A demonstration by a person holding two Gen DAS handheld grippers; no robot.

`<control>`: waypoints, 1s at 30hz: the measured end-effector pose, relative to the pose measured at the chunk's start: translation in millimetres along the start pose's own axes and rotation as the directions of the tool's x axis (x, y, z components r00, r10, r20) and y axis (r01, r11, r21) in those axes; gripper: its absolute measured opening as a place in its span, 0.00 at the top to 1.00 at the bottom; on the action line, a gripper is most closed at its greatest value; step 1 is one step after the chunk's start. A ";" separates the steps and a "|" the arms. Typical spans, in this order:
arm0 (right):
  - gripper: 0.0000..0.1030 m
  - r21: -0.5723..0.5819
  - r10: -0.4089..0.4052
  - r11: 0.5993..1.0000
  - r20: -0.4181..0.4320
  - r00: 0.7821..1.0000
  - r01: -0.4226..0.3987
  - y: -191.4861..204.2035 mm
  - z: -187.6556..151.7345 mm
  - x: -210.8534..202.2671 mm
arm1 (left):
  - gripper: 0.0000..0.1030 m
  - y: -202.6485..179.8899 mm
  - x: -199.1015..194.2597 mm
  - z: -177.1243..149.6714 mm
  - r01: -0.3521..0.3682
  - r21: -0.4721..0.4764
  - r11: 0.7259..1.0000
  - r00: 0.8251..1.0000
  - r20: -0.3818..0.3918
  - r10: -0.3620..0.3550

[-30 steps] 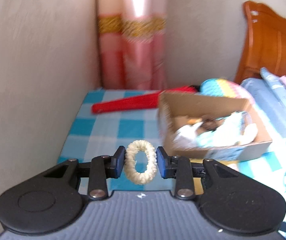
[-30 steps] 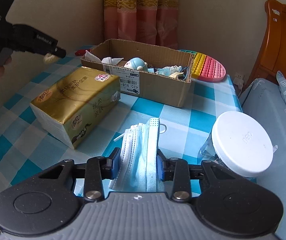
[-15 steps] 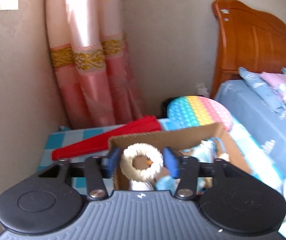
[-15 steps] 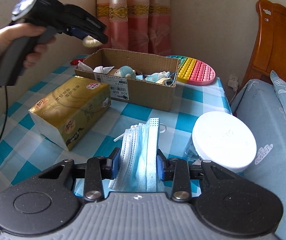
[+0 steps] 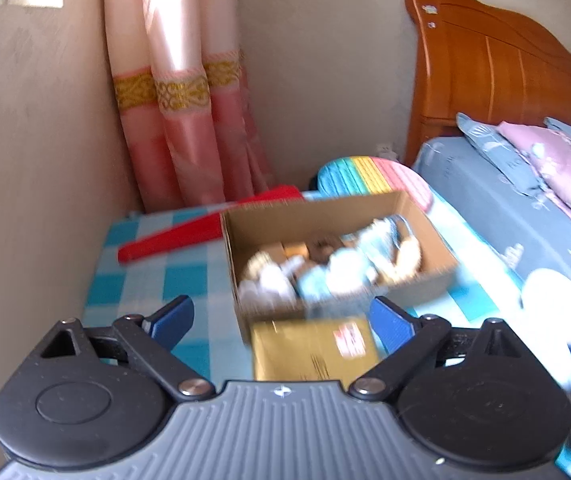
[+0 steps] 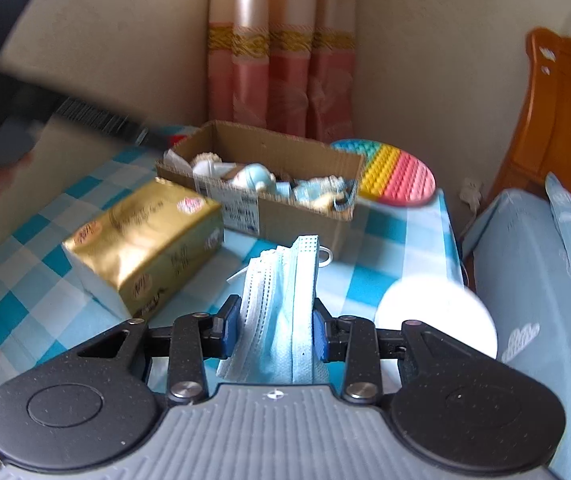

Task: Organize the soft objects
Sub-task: 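Carry the blue mask into the box and open the right gripper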

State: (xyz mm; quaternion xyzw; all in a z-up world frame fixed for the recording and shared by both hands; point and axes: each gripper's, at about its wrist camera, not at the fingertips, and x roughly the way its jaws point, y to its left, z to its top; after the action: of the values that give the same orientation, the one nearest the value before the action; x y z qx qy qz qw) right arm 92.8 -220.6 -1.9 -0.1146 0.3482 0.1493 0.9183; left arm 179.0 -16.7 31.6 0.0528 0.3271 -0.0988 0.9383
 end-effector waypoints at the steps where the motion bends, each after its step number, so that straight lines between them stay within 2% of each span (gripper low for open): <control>1: 0.60 -0.010 0.009 1.000 0.008 1.000 -0.009 -1.5 5.9 -0.2 | 0.08 -1.2 -7.0 -7.4 0.009 -0.005 1.000 1.000 -0.007 -0.009; 6: 0.60 -0.083 0.053 0.995 0.023 0.998 -0.051 -8.6 46.0 10.9 | 0.08 -6.0 -31.8 -34.1 0.048 -0.025 0.999 0.999 -0.020 -0.049; 9: 0.60 -0.146 0.085 0.986 0.030 0.996 -0.080 -10.1 74.2 22.9 | 0.02 -6.0 -42.9 -43.2 0.034 -0.033 0.999 0.999 -0.006 -0.034; 14: 0.60 -0.278 0.141 0.952 0.026 0.990 -0.129 -2.8 123.1 53.1 | 0.02 -4.0 -57.6 -59.4 -0.001 -0.046 0.999 0.999 0.036 0.003; 19: 0.60 -0.365 0.183 0.915 -0.012 0.983 -0.175 5.8 156.1 92.7 | 0.02 -0.1 -55.4 -73.4 -0.018 -0.089 0.996 1.000 -0.001 0.018; 24: 0.59 -0.423 0.200 0.883 -0.052 0.978 -0.203 13.5 173.5 132.2 | 0.02 3.6 -51.4 -83.5 -0.047 -0.132 0.990 0.999 -0.029 0.044; 26: 0.50 -0.440 0.199 0.874 -0.067 0.978 -0.208 17.1 175.7 145.0 | 0.02 3.8 -49.3 -84.7 -0.068 -0.138 0.988 0.997 -0.036 0.064; 27: 0.41 -0.446 0.192 0.872 -0.063 0.979 -0.200 18.1 175.7 149.6 | 0.02 3.4 -49.3 -85.0 -0.077 -0.138 0.987 0.997 -0.035 0.073; 30: 0.27 -0.432 0.170 0.885 -0.045 0.984 -0.173 15.2 176.8 155.3 | 0.02 0.8 -50.2 -84.4 -0.091 -0.135 0.987 0.996 -0.025 0.089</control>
State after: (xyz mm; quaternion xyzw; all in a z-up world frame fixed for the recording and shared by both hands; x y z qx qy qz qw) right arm 305.2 -120.7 21.1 -0.2855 0.3178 0.3032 0.8518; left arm 89.8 5.5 -2.8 0.0043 0.3394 -0.0332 0.9401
